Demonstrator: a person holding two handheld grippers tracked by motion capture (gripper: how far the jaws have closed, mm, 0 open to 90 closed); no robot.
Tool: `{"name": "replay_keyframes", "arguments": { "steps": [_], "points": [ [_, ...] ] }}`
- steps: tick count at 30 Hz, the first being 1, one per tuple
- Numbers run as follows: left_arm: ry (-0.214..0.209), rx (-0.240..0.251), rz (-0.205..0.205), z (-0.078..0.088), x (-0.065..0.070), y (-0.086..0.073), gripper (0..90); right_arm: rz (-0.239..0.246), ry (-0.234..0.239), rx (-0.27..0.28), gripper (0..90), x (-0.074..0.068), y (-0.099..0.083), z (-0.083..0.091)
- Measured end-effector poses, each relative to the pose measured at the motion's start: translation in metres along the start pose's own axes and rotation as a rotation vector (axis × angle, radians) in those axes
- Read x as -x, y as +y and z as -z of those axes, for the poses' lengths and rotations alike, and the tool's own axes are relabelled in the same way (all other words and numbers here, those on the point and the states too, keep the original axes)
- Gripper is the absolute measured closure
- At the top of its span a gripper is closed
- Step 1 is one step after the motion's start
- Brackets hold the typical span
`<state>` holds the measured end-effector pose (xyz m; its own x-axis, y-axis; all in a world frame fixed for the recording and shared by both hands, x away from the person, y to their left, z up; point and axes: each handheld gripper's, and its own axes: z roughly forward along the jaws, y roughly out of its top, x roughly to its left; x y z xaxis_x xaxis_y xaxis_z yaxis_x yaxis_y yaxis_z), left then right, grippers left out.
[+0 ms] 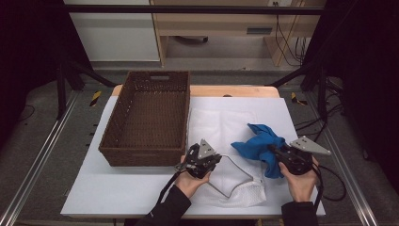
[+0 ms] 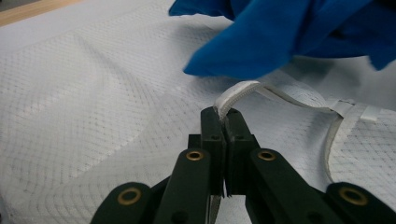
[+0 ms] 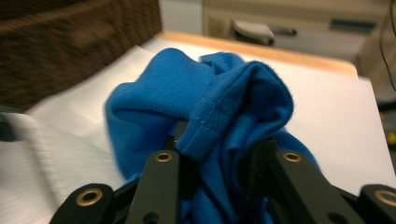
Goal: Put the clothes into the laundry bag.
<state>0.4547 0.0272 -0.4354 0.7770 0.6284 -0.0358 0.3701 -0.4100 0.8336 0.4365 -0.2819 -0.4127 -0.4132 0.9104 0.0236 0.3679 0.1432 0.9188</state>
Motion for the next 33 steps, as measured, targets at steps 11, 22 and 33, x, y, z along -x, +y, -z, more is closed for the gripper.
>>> {"name": "replay_keyframes", "arguments": {
  "steps": [11, 22, 33],
  "points": [
    [-0.002, -0.011, 0.017, -0.003, -0.002, 0.007, 89.0, 0.118, 0.239, 0.084, 72.0, -0.036, 0.002, 0.038],
    [-0.004, -0.009, 0.01, -0.001, 0.0, 0.012, 89.1, 0.205, 0.383, -0.043, 72.1, -0.082, -0.02, 0.022],
    [-0.025, 0.005, -0.007, 0.002, 0.008, 0.016, 89.2, 0.221, 0.434, -0.199, 71.6, -0.108, -0.041, -0.023]
  ]
}}
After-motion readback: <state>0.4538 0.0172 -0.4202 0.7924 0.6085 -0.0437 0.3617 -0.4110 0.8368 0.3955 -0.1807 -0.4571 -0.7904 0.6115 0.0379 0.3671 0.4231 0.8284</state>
